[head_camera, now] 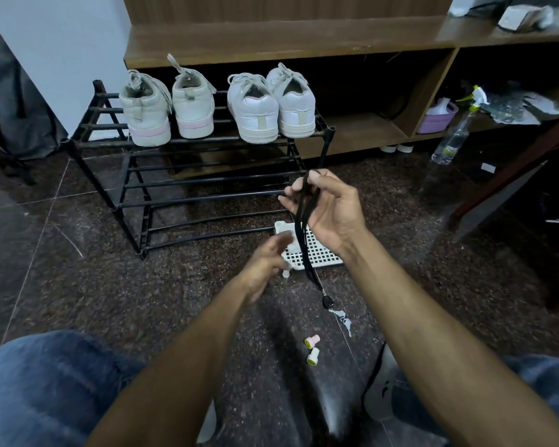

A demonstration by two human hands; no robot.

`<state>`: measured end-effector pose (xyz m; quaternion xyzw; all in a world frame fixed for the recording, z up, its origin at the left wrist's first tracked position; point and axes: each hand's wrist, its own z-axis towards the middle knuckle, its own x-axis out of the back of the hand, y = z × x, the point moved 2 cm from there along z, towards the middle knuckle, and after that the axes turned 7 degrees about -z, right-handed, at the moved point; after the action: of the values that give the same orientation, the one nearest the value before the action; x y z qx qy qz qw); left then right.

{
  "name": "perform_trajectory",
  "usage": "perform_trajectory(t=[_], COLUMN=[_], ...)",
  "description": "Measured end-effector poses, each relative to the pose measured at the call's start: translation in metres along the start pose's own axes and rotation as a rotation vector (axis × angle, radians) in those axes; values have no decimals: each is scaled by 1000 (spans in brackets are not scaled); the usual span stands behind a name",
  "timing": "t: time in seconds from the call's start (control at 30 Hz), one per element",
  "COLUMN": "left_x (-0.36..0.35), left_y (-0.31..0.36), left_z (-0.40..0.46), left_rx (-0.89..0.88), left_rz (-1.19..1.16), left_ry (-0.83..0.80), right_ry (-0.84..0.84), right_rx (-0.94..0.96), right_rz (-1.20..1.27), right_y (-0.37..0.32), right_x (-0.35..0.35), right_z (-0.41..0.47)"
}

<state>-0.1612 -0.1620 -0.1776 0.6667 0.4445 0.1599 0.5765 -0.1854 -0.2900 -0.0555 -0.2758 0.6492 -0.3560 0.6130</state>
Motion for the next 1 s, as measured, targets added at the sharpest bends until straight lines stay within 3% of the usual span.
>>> perform_trajectory(t=[0.07, 0.2, 0.4, 0.67, 0.83, 1.0], left_x=[-24, -44, -18, -34, -23, -15], left_y=[14, 24, 26, 46, 40, 27], left_z=[3, 4, 9, 26, 34, 36], left_rx=[-10, -50, -94, -224, -183, -98], left_rz=[64, 117, -419, -1032, -891, -618], left_ry=[-161, -123, 82, 289, 397, 383], right_ry=[34, 147, 514, 637, 677, 485], right_rx=[-21, 51, 66, -120, -87, 6], right_rz=[27, 96, 194, 164, -102, -527], right_y=[4, -13, -14, 90, 111, 89], right_x=[-1, 14, 79, 87, 85, 83], right_z=[2, 3, -16, -47, -54, -29])
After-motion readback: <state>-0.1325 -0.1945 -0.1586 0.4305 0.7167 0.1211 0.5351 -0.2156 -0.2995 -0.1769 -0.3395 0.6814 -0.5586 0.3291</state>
